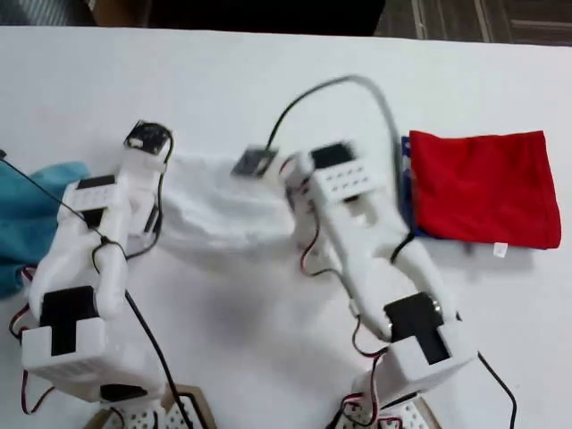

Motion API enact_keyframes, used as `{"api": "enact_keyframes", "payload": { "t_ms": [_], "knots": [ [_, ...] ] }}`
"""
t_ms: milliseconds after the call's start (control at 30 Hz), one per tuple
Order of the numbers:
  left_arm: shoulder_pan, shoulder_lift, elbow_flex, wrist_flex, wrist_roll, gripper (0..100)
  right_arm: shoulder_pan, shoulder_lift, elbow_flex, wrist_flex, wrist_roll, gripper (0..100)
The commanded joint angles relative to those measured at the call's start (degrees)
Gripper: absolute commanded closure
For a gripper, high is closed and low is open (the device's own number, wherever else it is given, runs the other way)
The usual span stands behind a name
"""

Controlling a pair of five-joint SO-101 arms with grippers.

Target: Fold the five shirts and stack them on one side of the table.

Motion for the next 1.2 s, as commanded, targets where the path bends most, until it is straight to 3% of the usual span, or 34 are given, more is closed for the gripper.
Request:
{"api": "enact_keyframes", "payload": {
  "t_ms": [0, 100, 433, 600, 667, 900, 1033, 1167],
  "knots": [
    [-0.26, -1.23, 0.13, -0.97, 0.18, 86, 2.86, 1.1, -9.93, 1.01, 4.4, 97.8],
    [-0.26, -1.23, 0.13, -0.97, 0.09, 86, 3.3, 6.46, -16.79, 0.57, 7.47, 97.8],
    [-0.26, -1.23, 0.13, -0.88, 0.09, 87, 4.88, 33.01, -47.65, 1.01, 5.63, 96.8],
    [-0.26, -1.23, 0.13, -0.88, 0.09, 87, 5.23, 40.48, -60.4, 8.31, 2.99, 76.4],
    [-0.26, -1.23, 0.13, -0.88, 0.09, 87, 5.49, 40.84, -64.26, 9.45, 2.9, 73.0],
    [-0.18, -1.23, 0.13, -0.97, 0.09, 87, 5.05, 35.82, -67.25, 10.33, -5.8, 80.3],
    [-0.18, -1.23, 0.13, -0.97, 0.09, 87, 1.27, 30.55, -57.93, 10.33, -9.49, 99.0],
    [-0.18, -1.23, 0.13, -1.05, 0.09, 87, -0.75, 25.63, -46.42, 10.24, -10.11, 97.7]
  ]
}}
